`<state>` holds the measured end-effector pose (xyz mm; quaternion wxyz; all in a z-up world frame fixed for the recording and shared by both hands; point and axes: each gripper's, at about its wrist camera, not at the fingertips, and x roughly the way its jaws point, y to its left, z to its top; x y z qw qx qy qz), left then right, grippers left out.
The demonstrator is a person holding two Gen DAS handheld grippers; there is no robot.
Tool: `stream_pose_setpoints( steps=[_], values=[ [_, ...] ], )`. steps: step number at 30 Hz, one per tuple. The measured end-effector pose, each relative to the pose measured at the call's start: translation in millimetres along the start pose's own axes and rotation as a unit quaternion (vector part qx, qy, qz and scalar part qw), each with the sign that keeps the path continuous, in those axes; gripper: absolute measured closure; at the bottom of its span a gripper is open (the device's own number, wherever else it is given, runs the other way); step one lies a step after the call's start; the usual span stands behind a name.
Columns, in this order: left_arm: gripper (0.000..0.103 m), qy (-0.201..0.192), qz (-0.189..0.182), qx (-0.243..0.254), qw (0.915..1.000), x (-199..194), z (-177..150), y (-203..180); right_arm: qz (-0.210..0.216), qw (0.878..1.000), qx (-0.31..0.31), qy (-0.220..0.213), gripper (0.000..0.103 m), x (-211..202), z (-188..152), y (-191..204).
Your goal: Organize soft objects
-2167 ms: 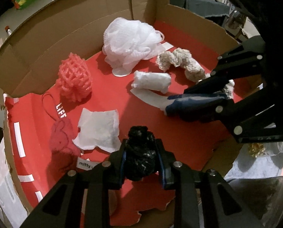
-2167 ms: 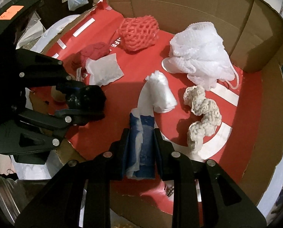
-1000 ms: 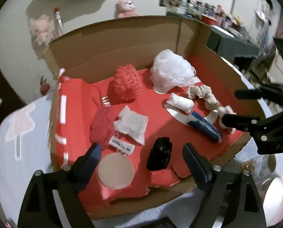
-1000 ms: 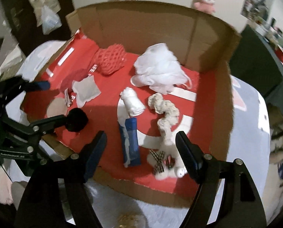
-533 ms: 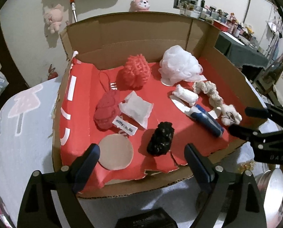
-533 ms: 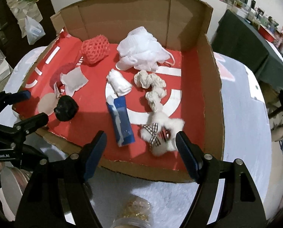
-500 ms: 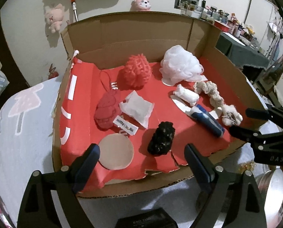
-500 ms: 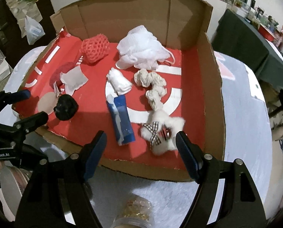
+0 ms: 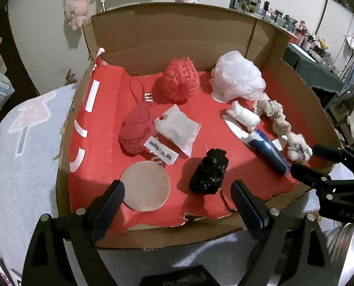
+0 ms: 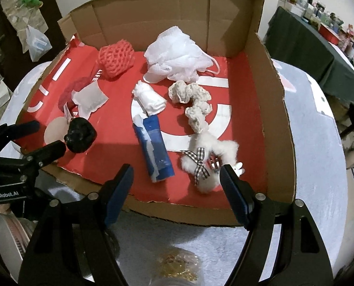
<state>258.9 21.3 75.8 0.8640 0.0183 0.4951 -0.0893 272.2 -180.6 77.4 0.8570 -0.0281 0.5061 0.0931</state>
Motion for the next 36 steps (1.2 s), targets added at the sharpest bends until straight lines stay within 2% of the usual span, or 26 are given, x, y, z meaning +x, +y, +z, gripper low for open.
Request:
stream_pose_setpoints(
  steps=[36],
  values=[
    [0.011, -0.004, 0.002, -0.004, 1.0000, -0.2, -1.8, 0.5, -0.020, 1.000, 0.003, -0.021, 0.029, -2.0, -2.8, -5.7]
  ],
)
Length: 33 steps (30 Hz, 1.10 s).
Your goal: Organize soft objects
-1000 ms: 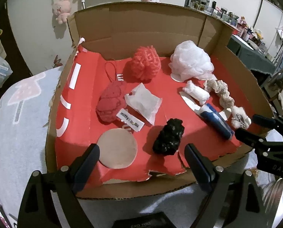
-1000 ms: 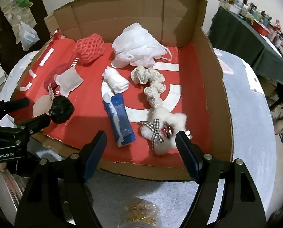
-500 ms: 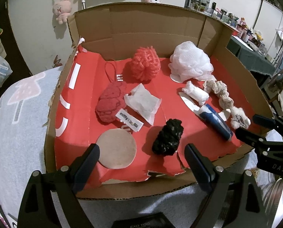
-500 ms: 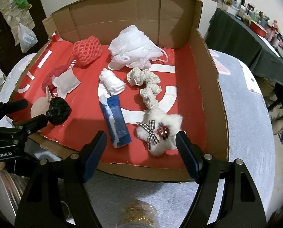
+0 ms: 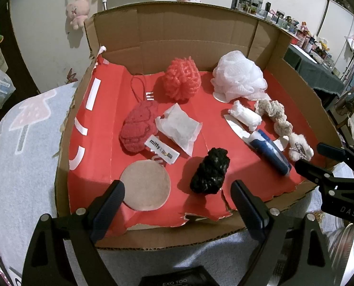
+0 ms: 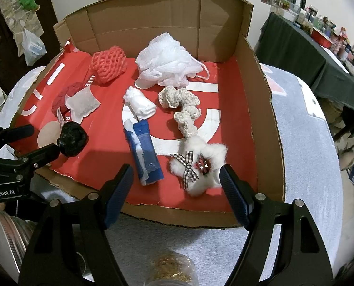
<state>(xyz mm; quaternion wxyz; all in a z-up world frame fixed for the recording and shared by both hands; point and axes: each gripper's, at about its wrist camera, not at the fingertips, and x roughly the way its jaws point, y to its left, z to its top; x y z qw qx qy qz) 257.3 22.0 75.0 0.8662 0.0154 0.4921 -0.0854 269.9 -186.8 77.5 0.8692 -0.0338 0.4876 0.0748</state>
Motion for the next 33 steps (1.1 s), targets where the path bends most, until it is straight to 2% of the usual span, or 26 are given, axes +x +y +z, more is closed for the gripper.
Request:
stream_pose_setpoints(
  steps=[33],
  values=[
    [0.011, 0.003, -0.004, -0.007, 1.0000, 0.9, -0.8, 1.6, 0.002, 1.000, 0.000, 0.003, 0.029, -0.4, -0.5, -0.7]
  ],
)
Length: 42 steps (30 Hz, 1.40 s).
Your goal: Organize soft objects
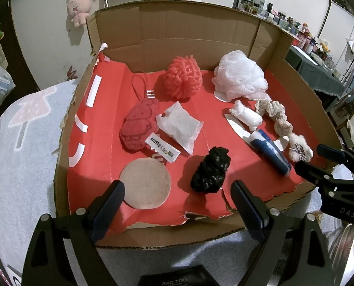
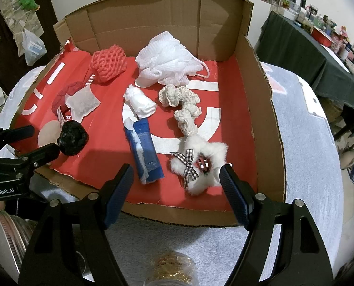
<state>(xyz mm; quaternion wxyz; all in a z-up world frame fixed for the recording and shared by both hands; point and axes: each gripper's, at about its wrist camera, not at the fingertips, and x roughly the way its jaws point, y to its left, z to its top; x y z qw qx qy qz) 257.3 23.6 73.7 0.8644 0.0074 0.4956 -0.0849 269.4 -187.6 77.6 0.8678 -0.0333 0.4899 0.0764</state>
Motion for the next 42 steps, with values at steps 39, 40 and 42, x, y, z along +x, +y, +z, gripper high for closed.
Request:
stream_pose_setpoints(
  steps=[39, 40, 42],
  values=[
    [0.011, -0.003, 0.006, -0.003, 1.0000, -1.3, -2.6, -0.1, 0.002, 1.000, -0.001, 0.002, 0.029, 0.7, 0.1, 0.6],
    [0.011, -0.010, 0.011, -0.003, 0.9999, -3.4, -2.7, -0.5, 0.006, 1.000, -0.003, 0.005, 0.029, 1.3, 0.2, 1.1],
    [0.006, -0.030, 0.023, -0.002, 0.9993, -9.2, -2.6, -1.4, 0.013, 1.000, -0.005, 0.004, 0.029, -0.2, 0.4, 1.8]
  ],
)
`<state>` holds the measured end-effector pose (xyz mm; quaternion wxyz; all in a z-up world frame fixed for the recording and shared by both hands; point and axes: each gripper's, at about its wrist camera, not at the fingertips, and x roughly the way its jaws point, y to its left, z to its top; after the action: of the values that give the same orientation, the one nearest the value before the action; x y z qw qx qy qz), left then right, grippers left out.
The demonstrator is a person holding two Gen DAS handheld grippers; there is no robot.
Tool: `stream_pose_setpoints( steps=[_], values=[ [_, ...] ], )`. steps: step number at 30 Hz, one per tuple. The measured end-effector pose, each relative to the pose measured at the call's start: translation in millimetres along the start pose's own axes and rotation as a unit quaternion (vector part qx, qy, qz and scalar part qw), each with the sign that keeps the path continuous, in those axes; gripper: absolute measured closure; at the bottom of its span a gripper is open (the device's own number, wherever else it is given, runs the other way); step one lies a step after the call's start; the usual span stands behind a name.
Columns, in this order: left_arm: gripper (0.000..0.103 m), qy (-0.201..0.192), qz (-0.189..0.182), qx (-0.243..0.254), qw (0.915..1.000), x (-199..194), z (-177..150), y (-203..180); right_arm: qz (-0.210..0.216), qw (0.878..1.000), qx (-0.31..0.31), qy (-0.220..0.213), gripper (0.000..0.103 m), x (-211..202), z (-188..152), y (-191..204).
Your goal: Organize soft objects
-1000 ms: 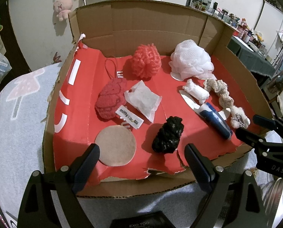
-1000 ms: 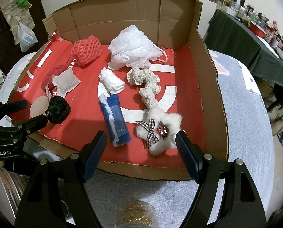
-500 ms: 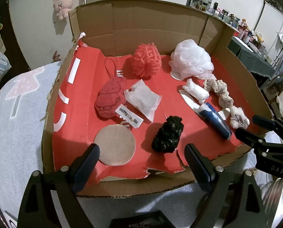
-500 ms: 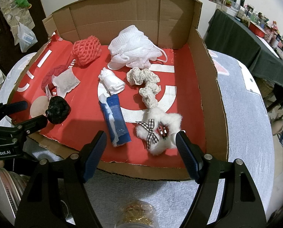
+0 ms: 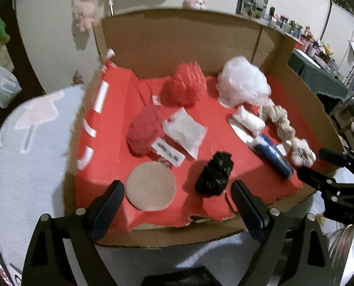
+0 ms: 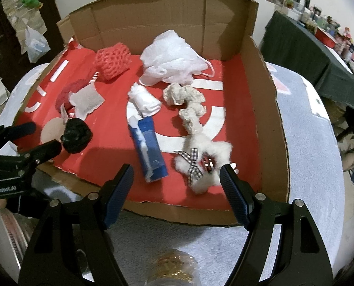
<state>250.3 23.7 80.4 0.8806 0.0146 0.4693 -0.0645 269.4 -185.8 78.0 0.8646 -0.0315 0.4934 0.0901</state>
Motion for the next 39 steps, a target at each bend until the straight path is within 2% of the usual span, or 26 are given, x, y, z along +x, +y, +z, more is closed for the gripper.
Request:
stream_pose_setpoints(
  steps=[1, 6, 12, 14, 15, 16, 21, 26, 30, 32, 36, 39],
  values=[
    [0.003, -0.010, 0.002, -0.001, 0.9999, -4, 0, 0, 0.004, 1.000, 0.003, -0.004, 0.028, -2, 0, 0],
    [0.003, -0.034, 0.021, 0.010, 0.9991, -18, -1, -2, 0.003, 1.000, 0.004, -0.011, 0.025, -12, -3, 2],
    [0.001, -0.084, 0.046, 0.008, 0.9954, -55, -8, 3, -0.012, 0.999, 0.003, -0.046, 0.024, -45, -4, 0],
    [0.000, -0.109, 0.044, -0.004, 0.9931, -74, -15, 7, -0.013, 0.998, 0.003, -0.068, 0.022, -66, -7, 0],
    [0.000, -0.118, 0.041, -0.011, 0.9921, -82, -18, 8, -0.011, 0.997, 0.003, -0.074, 0.017, -72, -8, 1],
    [0.000, -0.128, 0.037, -0.018, 0.9910, -91, -23, 8, -0.008, 0.996, 0.001, -0.085, 0.012, -82, -12, 2],
    [0.000, -0.183, 0.022, -0.020, 0.9826, -134, -55, 0, -0.004, 0.990, -0.017, -0.142, 0.008, -128, -41, 12],
    [0.000, -0.227, 0.021, -0.008, 0.9737, -163, -103, -19, -0.009, 0.980, -0.036, -0.193, 0.003, -158, -90, 26],
    [0.000, -0.231, 0.016, -0.007, 0.9728, -163, -135, -31, -0.010, 0.979, -0.029, -0.201, 0.002, -159, -128, 30],
    [0.000, -0.223, 0.013, -0.015, 0.9747, -157, -149, -35, -0.027, 0.978, -0.026, -0.203, 0.002, -155, -142, 33],
    [0.000, -0.186, 0.000, -0.031, 0.9821, -132, -163, -37, -0.034, 0.981, -0.024, -0.190, 0.002, -133, -164, 36],
    [0.000, -0.153, 0.004, -0.043, 0.9873, -108, -171, -37, -0.032, 0.984, -0.014, -0.172, 0.002, -111, -175, 34]
  ],
)
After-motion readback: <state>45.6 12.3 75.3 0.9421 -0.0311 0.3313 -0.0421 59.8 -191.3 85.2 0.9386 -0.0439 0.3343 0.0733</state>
